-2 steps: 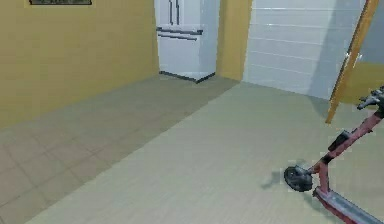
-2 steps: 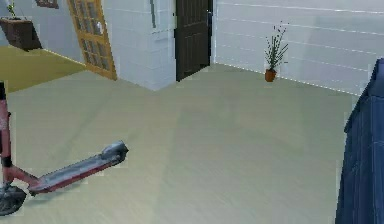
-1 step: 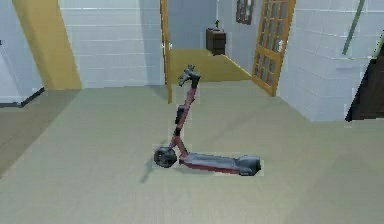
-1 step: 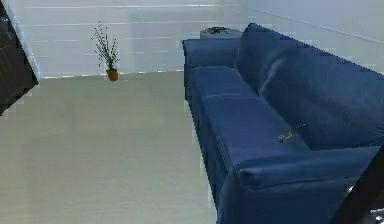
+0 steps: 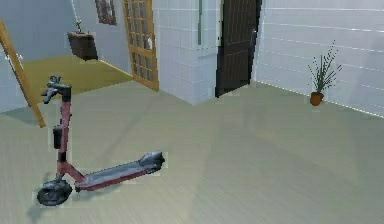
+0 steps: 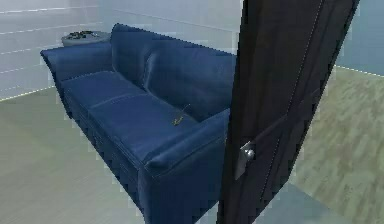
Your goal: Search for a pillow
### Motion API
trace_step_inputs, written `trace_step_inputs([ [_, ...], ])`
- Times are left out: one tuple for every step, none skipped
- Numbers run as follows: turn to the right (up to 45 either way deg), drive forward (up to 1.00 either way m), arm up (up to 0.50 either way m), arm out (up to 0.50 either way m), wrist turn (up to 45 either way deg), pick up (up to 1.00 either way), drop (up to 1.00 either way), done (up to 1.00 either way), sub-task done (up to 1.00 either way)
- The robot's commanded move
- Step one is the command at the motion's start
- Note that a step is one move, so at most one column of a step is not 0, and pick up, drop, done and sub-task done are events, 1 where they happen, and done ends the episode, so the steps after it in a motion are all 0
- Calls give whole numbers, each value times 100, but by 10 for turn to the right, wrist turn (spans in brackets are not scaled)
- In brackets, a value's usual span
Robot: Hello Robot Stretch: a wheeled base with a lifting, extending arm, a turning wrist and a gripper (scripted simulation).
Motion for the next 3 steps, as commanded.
trace_step_inputs([
  [0,60,0,0,0,0,0,0,0],
  [210,0,0,0,0,0,0,0,0],
  [0,80,0,0,0,0,0,0,0],
])
